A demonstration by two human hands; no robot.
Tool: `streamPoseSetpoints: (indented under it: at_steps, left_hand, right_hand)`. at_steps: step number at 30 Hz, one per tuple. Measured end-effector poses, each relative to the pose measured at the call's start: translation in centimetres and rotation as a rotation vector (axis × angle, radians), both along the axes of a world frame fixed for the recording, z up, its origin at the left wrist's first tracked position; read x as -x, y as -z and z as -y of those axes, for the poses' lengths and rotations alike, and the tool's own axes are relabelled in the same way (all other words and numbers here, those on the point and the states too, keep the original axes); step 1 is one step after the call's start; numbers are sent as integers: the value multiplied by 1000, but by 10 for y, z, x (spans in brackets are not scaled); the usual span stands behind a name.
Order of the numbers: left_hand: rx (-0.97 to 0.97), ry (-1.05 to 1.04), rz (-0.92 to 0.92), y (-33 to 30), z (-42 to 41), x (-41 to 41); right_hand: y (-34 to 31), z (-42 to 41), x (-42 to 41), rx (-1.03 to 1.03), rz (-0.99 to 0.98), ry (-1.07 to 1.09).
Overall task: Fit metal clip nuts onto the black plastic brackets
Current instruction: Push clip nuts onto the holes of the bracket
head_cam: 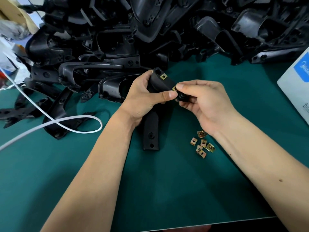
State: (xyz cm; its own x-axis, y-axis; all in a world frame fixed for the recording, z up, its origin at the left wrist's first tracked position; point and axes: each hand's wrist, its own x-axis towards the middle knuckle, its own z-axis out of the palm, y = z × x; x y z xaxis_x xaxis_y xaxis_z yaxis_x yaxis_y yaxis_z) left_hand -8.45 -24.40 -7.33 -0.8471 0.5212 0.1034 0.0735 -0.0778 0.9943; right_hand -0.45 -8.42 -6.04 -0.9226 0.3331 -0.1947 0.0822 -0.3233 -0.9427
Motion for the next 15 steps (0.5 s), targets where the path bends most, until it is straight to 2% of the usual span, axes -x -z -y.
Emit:
streamPoseSetpoints:
  at_steps: [3, 7, 12, 15]
  left_hand:
    - [-16, -12, -5, 1, 1, 1]
    - [-29, -24, -12, 0, 2, -1]
    - [-9, -143, 4, -1, -6, -3]
    - [-14, -106, 40, -3, -7, -3]
  right_hand:
    - [0, 2, 0, 82, -23, -26]
    - [-1, 2, -1, 94, -41, -59]
    - [1, -3, 0, -87, -72, -126]
    - [5, 1, 0, -147, -83, -97]
